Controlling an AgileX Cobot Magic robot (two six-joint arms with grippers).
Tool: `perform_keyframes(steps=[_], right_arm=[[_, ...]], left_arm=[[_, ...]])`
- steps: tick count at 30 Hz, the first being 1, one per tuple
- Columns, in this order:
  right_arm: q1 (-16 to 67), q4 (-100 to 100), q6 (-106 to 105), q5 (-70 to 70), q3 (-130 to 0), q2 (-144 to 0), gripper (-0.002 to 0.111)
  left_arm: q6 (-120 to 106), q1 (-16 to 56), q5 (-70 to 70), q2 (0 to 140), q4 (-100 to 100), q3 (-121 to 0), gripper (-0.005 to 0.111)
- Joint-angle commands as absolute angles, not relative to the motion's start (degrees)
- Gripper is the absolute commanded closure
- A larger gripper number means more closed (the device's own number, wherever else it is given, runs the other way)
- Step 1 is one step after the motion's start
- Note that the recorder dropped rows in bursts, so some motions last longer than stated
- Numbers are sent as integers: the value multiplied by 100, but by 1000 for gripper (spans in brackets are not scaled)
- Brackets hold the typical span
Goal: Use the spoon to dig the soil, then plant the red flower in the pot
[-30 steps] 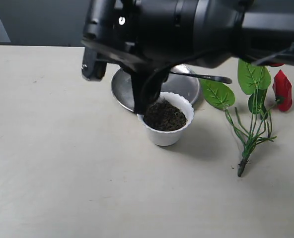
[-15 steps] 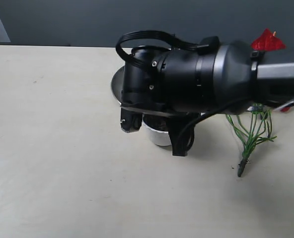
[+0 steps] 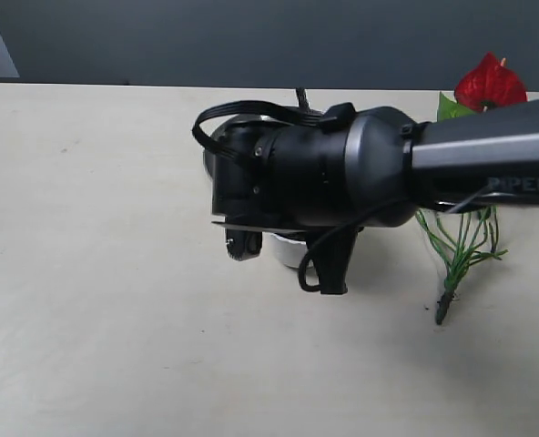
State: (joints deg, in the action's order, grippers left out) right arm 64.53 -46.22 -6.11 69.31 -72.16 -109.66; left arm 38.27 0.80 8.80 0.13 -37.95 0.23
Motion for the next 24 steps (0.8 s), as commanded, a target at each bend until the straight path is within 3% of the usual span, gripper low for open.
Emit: perform_keyframes(steps=[1,17,24], right_arm=[[6459,-4493,-538,6996,-7203,-10796,109],[6295,-4276,-232,6996,-7203,-10714,109],[6130,-3901,-99,6250,-7203,-10827,109]], left_arm=[[3839,123,885,0,-3777,0,106],[3839,123,894,0,-3777,0,106],[3839,123,894,0,-3777,0,106]])
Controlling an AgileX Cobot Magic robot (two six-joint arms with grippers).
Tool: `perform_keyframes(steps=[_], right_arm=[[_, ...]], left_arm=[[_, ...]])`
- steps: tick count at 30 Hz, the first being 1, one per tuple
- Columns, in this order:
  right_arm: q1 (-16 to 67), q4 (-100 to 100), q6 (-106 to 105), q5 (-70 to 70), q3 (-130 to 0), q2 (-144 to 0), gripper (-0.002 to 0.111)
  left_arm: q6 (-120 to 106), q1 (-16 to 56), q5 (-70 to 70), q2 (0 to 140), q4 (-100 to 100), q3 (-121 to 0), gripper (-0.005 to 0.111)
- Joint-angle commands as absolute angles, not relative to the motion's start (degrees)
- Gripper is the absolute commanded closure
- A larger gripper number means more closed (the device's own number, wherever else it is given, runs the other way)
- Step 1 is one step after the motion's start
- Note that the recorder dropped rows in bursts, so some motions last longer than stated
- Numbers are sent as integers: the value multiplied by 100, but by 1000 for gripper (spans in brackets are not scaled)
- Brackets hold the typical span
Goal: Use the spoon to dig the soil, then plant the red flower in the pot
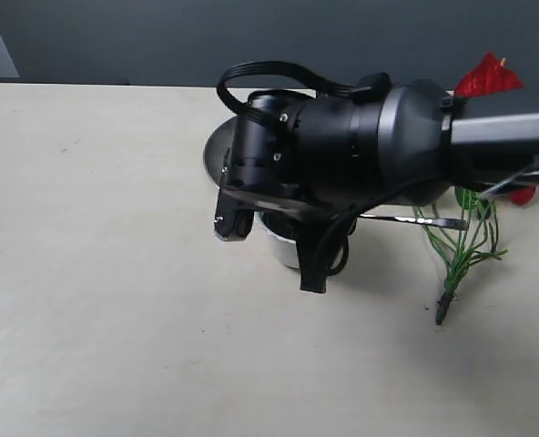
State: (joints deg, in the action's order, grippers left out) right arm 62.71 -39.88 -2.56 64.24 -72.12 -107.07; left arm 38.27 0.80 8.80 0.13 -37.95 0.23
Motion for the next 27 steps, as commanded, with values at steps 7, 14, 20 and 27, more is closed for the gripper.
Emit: perform_keyframes(steps=[7,14,20,27], right_arm=[[6064,-4022,518,6084,-7203,-10373,109],[5733,-5114,1531,4656,-7203,-9563,109],[4413,-3992,1223,3169,-7840,-10096,109],[3942,-3675,600,3265,-8749,-11346,109]], left_arm=[[3839,123,894,0,-3777,0,106],[3839,123,894,0,-3777,0,106],[3839,123,894,0,-3777,0,106],[3839,123,906,0,-3777,0,106]])
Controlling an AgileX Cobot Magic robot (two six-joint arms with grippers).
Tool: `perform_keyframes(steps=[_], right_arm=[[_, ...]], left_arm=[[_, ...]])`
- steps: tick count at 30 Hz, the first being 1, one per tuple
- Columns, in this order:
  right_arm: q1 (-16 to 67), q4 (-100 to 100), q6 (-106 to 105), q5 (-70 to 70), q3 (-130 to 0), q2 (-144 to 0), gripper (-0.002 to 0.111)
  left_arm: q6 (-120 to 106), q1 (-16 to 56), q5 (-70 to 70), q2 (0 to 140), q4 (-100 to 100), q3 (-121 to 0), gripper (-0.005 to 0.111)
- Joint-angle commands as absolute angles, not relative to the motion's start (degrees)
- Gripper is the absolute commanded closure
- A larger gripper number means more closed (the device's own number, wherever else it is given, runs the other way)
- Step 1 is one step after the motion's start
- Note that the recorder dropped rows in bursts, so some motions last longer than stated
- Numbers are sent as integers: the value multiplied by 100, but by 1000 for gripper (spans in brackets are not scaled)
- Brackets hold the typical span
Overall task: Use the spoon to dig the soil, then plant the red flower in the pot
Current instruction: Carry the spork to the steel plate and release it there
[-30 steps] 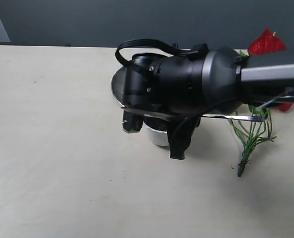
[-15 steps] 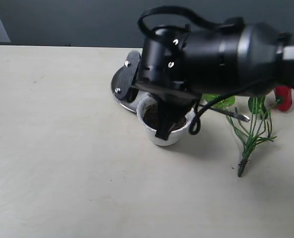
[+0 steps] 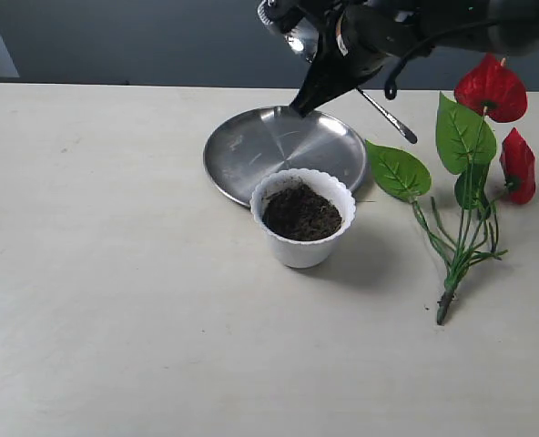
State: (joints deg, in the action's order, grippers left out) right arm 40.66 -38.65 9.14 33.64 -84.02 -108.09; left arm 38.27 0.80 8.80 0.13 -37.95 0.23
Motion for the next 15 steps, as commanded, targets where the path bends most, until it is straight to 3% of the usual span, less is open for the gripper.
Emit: perform_keyframes(steps=[1,8,15], right_arm=[[3942,-3675,600,3204,-8782,-11438,109],[3942,-3399,600,1998,-8782,-11962,109],[3942,-3233,600,1815,-9014,-12474,109]], left_arm=[[3839,123,906,0,-3777,0,106],[3839,123,906,0,-3777,0,106],[3839,123,906,0,-3777,0,106]])
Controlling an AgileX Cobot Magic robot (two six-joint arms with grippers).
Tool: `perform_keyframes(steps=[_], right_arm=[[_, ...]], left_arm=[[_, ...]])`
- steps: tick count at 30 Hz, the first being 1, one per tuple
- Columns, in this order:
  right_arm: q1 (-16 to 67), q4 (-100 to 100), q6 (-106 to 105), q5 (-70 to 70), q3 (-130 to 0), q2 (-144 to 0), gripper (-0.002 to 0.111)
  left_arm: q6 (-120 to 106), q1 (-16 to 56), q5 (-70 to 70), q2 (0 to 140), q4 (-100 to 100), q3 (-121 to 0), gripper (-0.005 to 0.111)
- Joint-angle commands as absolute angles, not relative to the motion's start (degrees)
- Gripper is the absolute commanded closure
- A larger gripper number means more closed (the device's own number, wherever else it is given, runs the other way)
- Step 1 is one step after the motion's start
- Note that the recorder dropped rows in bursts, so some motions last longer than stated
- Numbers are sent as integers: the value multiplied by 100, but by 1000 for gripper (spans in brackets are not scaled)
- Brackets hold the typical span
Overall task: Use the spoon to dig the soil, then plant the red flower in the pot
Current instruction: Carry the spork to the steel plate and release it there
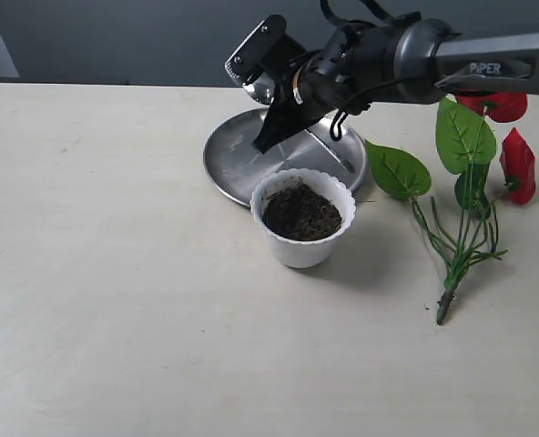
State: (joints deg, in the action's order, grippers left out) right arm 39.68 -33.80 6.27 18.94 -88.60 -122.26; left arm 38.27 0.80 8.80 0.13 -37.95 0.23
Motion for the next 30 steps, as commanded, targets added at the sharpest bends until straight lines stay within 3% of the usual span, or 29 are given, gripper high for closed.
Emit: perform_keyframes(steps=[1,23,25,30], right_arm=[[3942,-3209,600,1846,-9047,-12533,109],[3942,-3075,622,1866,-9236,-13047,108],[3942,-2999,622,1866,-9236,-13047,103],[3942,-2913,622,1958,-9236,-13021,79]], left_arm=[[3839,123,906,0,-3777,0,106],[3839,123,906,0,-3777,0,106],[3839,123,906,0,-3777,0,106],[3839,123,895,0,-3777,0,106]])
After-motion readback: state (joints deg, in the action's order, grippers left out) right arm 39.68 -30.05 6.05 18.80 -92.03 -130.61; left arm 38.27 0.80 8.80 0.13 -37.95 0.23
